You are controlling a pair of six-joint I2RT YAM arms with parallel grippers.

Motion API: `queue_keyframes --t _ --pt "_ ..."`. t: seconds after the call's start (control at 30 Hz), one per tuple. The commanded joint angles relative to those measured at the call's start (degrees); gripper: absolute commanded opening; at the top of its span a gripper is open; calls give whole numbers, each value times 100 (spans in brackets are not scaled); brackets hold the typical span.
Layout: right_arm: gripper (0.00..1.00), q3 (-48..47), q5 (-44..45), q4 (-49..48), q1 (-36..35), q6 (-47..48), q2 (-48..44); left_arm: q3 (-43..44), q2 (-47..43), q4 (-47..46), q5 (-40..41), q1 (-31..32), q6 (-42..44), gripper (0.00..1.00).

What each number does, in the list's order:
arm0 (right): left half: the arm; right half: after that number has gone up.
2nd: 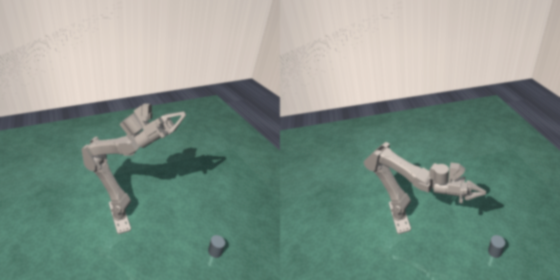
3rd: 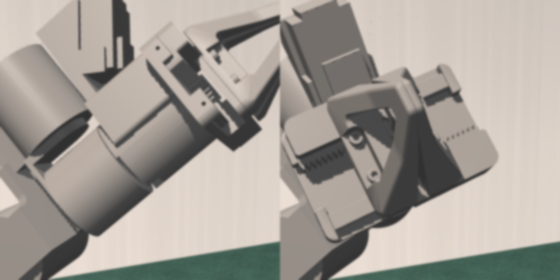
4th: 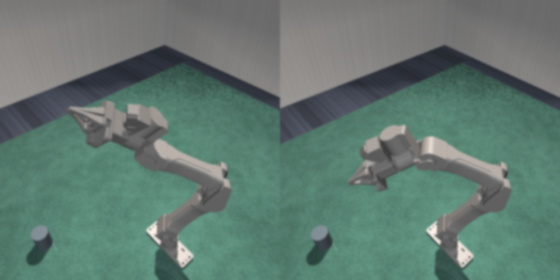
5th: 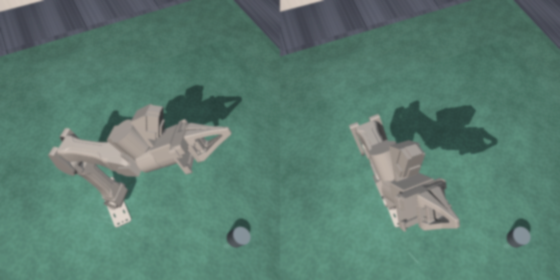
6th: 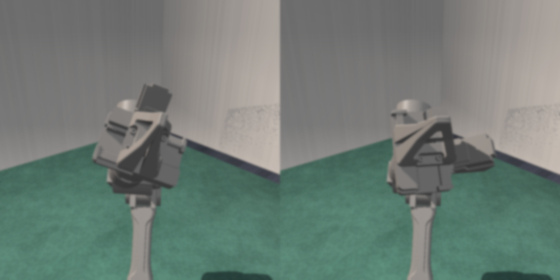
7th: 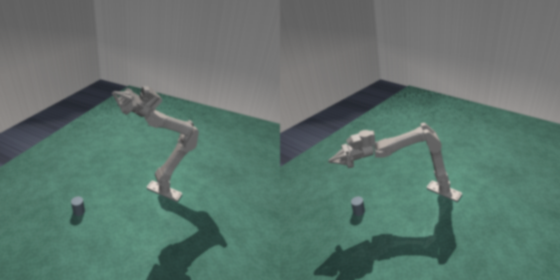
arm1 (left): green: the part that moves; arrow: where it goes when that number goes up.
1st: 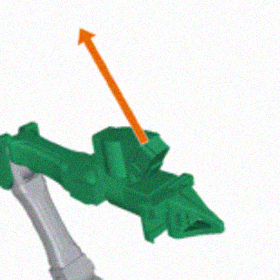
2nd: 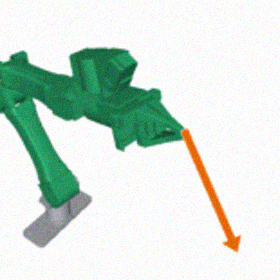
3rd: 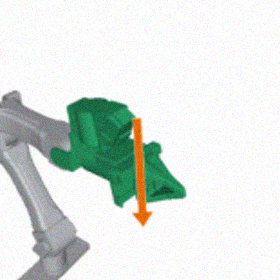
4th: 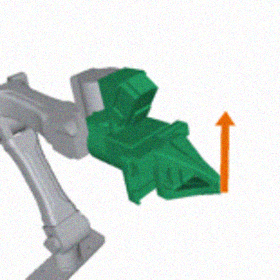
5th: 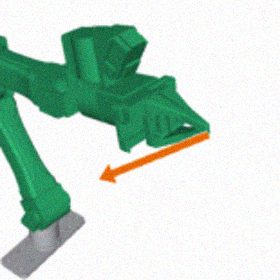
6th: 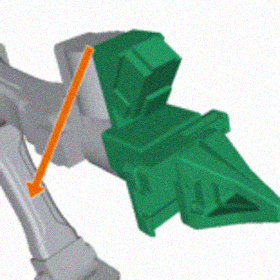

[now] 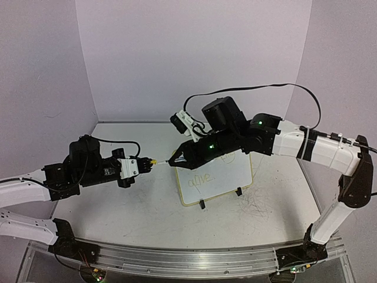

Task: Write a sentence on the whiteboard
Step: Insert the whiteboard marker without the cap into the pen cap.

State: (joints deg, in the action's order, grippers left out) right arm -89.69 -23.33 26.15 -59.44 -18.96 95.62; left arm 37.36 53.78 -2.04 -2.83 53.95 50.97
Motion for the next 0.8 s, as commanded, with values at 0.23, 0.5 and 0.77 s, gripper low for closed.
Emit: queue_keyframes --t 0.23,0.5,0.77 --pt "0 -7 239 -427 -21 -25 -301 -2 19 -240 51 46 33 0" --pt "0 110 270 -427 -31 -34 -357 -10 45 -245 99 72 53 0" --pt "0 218 276 -453 -40 -63 -427 -16 71 -230 159 90 74 0"
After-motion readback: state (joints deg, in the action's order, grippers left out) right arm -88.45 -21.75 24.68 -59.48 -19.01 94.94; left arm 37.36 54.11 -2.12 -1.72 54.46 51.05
